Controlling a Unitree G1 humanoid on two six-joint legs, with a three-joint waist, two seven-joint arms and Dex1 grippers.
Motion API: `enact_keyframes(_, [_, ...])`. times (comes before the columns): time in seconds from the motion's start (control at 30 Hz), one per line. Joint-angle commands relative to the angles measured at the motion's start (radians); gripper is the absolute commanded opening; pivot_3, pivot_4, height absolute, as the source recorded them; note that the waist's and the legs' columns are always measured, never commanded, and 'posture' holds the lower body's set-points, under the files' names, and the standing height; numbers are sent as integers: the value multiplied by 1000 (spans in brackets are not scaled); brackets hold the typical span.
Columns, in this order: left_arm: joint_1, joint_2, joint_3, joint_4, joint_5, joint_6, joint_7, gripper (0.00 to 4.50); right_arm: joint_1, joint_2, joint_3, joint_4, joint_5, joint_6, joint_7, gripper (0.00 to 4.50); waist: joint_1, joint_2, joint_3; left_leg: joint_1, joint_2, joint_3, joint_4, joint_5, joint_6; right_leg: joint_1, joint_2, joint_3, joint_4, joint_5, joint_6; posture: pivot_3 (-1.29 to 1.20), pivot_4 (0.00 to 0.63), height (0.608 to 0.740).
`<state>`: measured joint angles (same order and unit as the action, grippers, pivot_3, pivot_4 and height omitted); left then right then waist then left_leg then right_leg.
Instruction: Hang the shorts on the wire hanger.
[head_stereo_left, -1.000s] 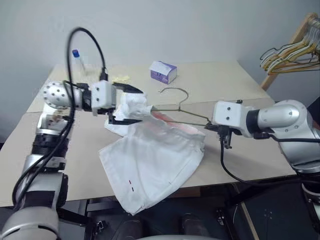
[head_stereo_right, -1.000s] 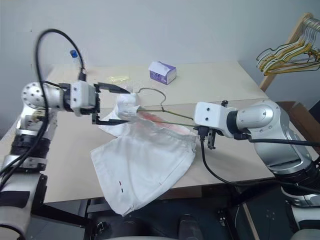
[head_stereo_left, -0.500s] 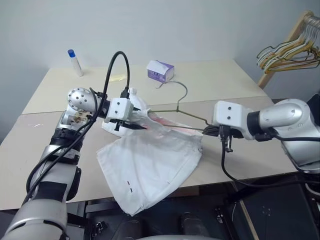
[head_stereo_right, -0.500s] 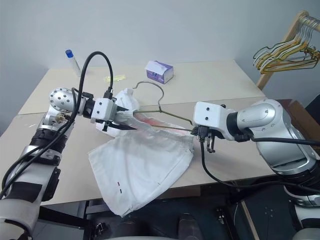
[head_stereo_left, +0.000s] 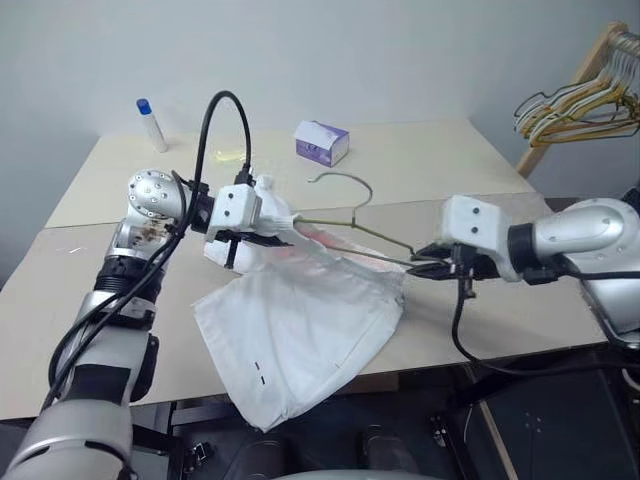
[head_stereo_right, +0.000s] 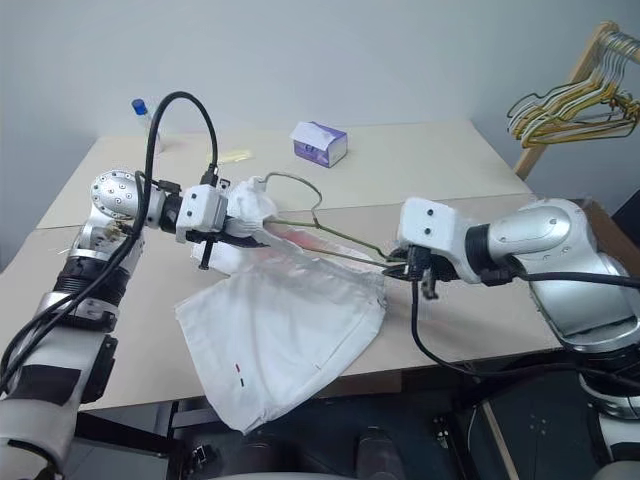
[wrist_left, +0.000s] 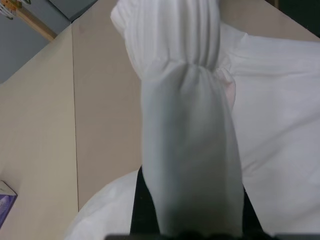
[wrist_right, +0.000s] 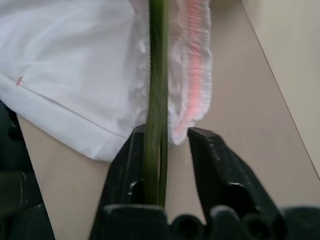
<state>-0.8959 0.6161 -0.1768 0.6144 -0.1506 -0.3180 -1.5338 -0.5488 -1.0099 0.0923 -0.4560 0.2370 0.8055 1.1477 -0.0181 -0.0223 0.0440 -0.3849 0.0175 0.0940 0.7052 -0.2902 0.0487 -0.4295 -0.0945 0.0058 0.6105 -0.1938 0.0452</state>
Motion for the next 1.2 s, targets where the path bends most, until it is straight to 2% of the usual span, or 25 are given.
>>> enact_keyframes(0.03, [17,28,44,-59,-46,64,4,0,46,-28,-119,19,12,-13,-45,2512,0,0,0,0,0,0,0,0,0,0,0,0,0,0,0,-40,0,740])
enact_keyframes(0.23, [60,24,79,-103,-67,163,55,0,150,23,-281,95,96,13,-102,4478,0,0,0,1,0,0,0,0,0,0,0,0,0,0,0,-49,0,740])
enact_keyframes(0.4, [84,21,91,-140,-81,201,83,0,288,106,-367,94,192,-19,-104,4478,1,-1,0,1,0,-2,0,0,0,2,0,0,0,0,0,-45,7,740])
enact_keyframes(0.6, [103,21,100,-170,-84,228,97,0,339,290,-240,78,200,-37,-216,4478,-12,-1,-1,6,0,-5,0,0,0,5,1,2,1,0,0,-41,9,740])
enact_keyframes(0.73, [110,22,101,-189,-84,239,98,0,276,419,-137,157,158,-4,-337,4478,-24,-1,-1,7,0,-6,0,0,0,5,1,3,1,0,0,-28,12,740])
enact_keyframes(0.8, [111,24,101,-194,-82,241,98,0,251,450,-94,196,143,9,-363,4478,-27,-1,-1,7,-1,-6,0,0,0,5,1,3,1,0,0,-28,12,740])
enact_keyframes(0.9, [113,29,99,-197,-74,235,97,0,217,486,-82,246,152,11,-389,3892,-24,-1,0,6,-1,-6,0,0,1,5,1,3,0,0,0,-25,12,740])
enact_keyframes(1.2, [142,55,103,-208,-67,229,97,0,207,445,-128,241,214,-4,-353,732,-21,0,0,6,0,-7,0,0,1,5,1,3,0,0,1,-11,16,740])
